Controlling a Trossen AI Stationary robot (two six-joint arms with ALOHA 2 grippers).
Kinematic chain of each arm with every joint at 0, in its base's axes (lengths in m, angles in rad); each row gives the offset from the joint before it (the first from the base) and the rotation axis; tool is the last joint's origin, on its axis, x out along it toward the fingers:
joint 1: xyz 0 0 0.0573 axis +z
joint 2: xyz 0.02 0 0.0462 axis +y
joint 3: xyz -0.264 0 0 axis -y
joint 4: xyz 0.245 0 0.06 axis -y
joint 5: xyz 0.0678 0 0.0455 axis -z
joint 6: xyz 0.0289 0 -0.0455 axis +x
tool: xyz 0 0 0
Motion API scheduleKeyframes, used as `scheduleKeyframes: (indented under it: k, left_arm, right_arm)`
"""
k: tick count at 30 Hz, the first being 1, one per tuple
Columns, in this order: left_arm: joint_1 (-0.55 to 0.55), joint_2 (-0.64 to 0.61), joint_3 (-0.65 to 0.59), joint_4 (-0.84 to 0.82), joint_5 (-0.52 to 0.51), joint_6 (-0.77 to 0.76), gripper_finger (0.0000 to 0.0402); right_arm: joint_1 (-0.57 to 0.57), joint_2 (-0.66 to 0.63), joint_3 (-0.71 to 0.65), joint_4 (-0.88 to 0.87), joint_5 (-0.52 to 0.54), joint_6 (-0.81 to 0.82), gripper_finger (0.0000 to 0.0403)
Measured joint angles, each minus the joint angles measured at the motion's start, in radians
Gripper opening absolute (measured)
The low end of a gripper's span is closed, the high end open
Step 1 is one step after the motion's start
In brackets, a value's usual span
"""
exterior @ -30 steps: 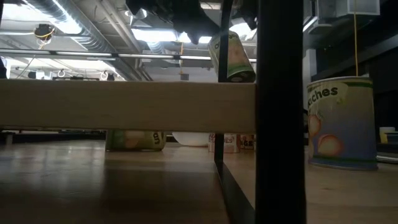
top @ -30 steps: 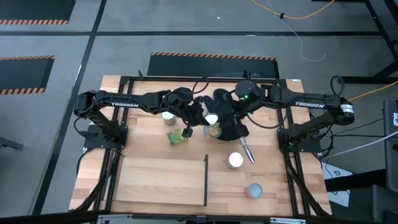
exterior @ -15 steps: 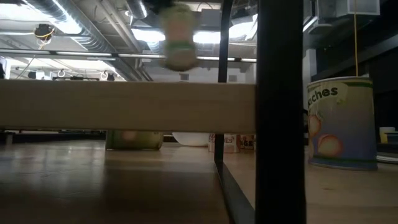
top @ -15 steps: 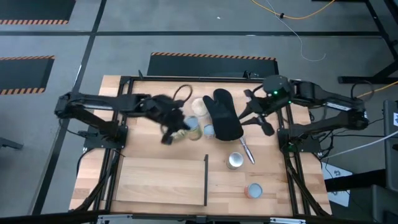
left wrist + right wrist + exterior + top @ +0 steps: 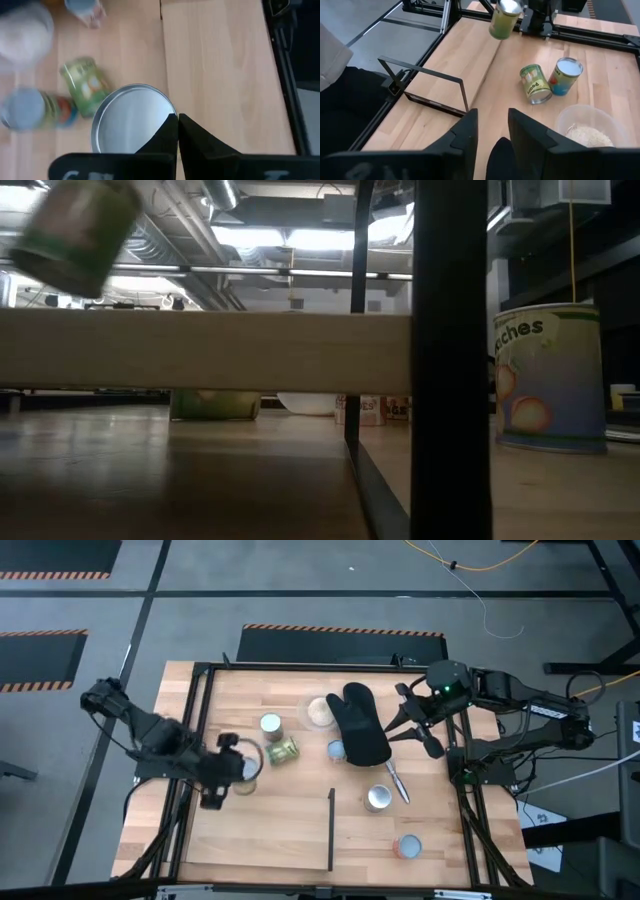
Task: Pick and place cans onto a shelf
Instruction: Put the right green canned orange on the shelf
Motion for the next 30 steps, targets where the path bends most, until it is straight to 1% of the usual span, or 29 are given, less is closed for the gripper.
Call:
scheduleKeyframes:
  k: [3,8,13,16,21,25,30]
  left_arm:
    - [-0.098,0.019,-0.001,-0.032,-0.053,-0.136,0.0]
    - [-0.241,0.065,-0.002,-0.044,-0.134,-0.275,0.0]
    - [-0.346,0.107,-0.002,-0.131,-0.163,-0.45,0.0]
    - [-0.404,0.121,-0.002,-0.182,-0.2,-0.563,0.0]
    - [-0.48,0.129,-0.029,-0.178,-0.269,-0.705,0.0]
    - [-0.519,0.149,-0.082,-0.163,-0.267,-0.806,0.0]
    - [-0.552,0.183,-0.112,-0.147,-0.254,-0.86,0.0]
  right_arm:
    - [0.0,0.003,0.0,0.001,0.001,0.001,0.0112]
    - [0.0,0.002,0.0,0.002,0.0,0.001,0.0112]
    - [0.0,0.002,0.0,0.001,0.0,0.0,0.0112]
    - [0.0,0.002,0.0,0.001,0.0,0.0,0.0112]
    - [0.0,0.002,0.0,0.001,0.0,0.0,0.0112]
    - [0.0,0.002,0.0,0.0,0.0,0.0,0.0112]
    - [0.0,0.002,0.0,0.0,0.0,0.0,0.0112]
